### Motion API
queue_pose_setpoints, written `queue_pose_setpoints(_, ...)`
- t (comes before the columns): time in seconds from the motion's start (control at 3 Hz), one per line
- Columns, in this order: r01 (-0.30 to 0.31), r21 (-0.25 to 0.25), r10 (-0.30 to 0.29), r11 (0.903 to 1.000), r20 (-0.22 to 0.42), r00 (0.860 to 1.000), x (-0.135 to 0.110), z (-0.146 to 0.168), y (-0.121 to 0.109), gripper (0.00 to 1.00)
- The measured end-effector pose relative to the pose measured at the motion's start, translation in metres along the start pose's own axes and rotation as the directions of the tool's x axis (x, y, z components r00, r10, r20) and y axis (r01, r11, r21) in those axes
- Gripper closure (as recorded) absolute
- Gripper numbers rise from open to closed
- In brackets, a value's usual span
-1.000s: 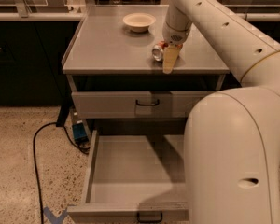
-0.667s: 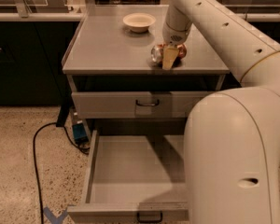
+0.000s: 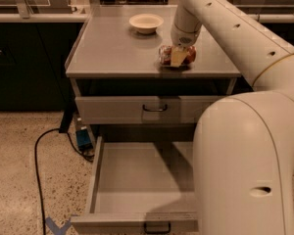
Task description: Place coke can into middle drawer
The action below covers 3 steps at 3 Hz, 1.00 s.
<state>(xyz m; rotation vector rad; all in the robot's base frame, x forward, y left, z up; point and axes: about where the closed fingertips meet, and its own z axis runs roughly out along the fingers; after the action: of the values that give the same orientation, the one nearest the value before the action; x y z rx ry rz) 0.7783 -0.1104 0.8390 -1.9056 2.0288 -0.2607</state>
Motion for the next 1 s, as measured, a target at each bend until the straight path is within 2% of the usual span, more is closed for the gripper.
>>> queue_pose_setpoints(0.33,-0.059,0.001,0.059,0.9982,0.083,0.995,-0.001,-0.006,-0.002,1.0)
queue_pose_setpoints(0.67,-0.129,0.006,0.124,0.9916,0.238,0.963,-0.011,-0.032,0.003,1.0)
queue_pose_setpoints(1.0,-0.18,-0.051,0.187,0.9823,0.347,0.919,-0.023,-0.049,0.03,1.0)
